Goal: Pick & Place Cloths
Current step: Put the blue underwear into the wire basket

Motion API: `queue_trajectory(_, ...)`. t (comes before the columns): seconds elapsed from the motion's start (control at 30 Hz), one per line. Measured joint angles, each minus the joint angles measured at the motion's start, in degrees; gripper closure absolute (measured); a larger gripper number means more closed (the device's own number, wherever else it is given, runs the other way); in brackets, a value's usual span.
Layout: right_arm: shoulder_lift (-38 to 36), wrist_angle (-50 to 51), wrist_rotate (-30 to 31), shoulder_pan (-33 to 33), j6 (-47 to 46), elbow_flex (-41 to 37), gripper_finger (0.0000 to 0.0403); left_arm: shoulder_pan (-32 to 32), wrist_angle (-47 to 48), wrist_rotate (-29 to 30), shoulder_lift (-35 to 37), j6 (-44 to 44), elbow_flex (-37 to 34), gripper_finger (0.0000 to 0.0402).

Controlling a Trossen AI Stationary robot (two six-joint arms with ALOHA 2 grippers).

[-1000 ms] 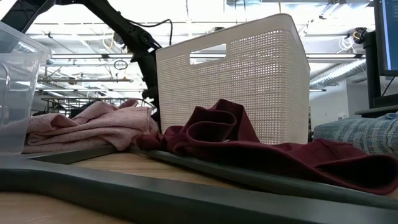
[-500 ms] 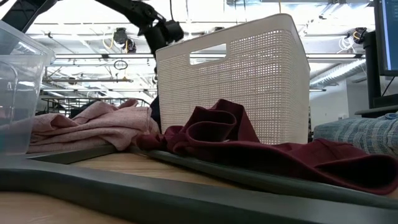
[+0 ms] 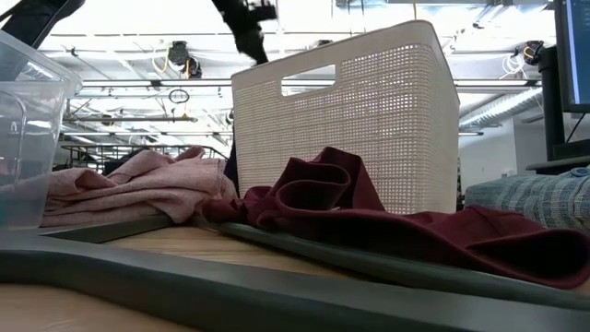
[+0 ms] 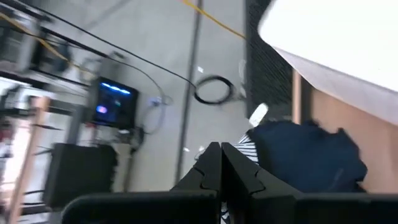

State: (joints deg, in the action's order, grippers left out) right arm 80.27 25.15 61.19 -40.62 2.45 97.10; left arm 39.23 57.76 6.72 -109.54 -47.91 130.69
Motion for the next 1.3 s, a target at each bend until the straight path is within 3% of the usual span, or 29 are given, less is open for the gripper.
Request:
queue_trajectory(0.1,0.0,0.0,0.0,0.0,0.54,0.0,0.0403,0.02,0.77,0.15,0.46,0.02,4.44,0.0401)
queue_trajectory(0.53,0.0,0.02,-2.23,0.02,2.99,0.0,0.0403,0.02,-2.89,0.13,15.36,3.81,3.15,0.0402)
queue_trajectory(0.77,0.0,0.17,-4.76,0.02,3.2,0.0,0.0403,-0.05,-10.1,5.89,22.71,5.41,3.15,0.0402)
queue_trajectory(0.97,0.0,0.54,-4.81,0.02,3.19,0.0,0.0403,-0.05,-14.9,15.46,26.57,5.67,3.22,0.0402)
queue_trajectory(1.3,0.0,1.61,-4.83,0.02,3.18,0.0,0.0403,-0.05,-14.69,21.12,28.13,6.33,3.15,0.0402)
